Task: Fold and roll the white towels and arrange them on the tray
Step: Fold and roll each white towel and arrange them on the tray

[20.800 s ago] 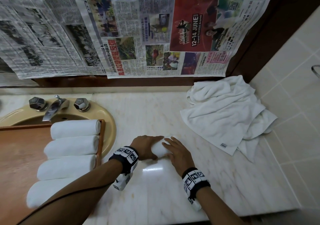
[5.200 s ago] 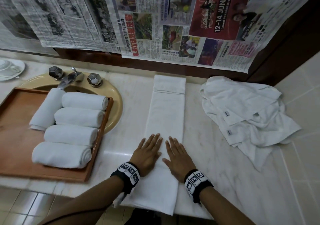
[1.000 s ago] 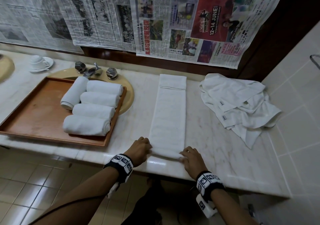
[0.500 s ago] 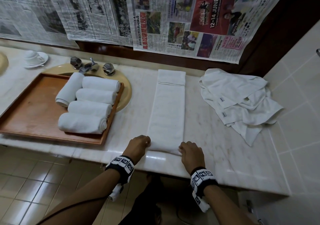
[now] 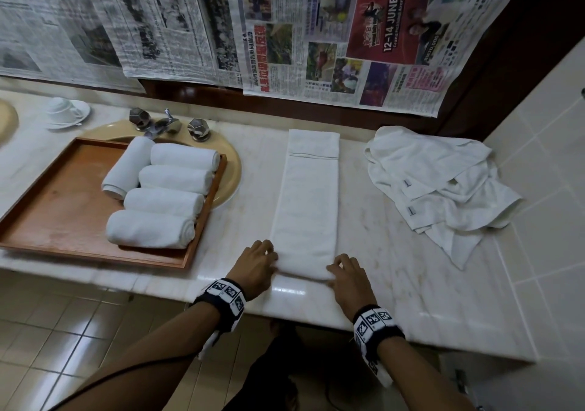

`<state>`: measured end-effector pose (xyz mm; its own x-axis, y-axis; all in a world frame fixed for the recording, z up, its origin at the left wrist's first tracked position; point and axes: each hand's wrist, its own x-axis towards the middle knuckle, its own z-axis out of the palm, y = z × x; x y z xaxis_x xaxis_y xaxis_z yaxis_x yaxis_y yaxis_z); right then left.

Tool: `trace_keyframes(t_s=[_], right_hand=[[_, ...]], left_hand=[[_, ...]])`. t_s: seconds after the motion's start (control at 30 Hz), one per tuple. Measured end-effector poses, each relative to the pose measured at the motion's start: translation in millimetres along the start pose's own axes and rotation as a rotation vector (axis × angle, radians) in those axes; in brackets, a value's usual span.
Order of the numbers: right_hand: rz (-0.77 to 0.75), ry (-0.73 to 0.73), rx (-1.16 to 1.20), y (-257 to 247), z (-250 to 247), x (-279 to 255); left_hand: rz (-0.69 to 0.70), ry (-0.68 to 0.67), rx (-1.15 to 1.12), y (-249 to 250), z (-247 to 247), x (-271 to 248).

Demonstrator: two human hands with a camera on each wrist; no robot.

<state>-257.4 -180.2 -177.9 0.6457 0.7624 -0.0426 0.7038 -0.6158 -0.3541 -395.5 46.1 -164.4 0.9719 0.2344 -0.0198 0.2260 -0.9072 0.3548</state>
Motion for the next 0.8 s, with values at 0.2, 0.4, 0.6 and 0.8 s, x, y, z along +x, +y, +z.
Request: trace_keyframes(t_s=[0.2,0.4,0.6,0.8], right_hand=[[0.015,-0.032,0.226,11,-3,9],[0.215,-0.047,0.377,6,-15,24],[0.322,0.035,0.373,2,-14,35],[0.192,0.192,0.263,-2,-1,25]], left_hand=[[-0.147,-0.091,-0.242,-1,-3,7],[-0.354,0.009,-0.424,5,-5,13],[-0.422,0.072,-0.39,10,-10,16],[-0.209,0.088,-0.191,5,5,8]])
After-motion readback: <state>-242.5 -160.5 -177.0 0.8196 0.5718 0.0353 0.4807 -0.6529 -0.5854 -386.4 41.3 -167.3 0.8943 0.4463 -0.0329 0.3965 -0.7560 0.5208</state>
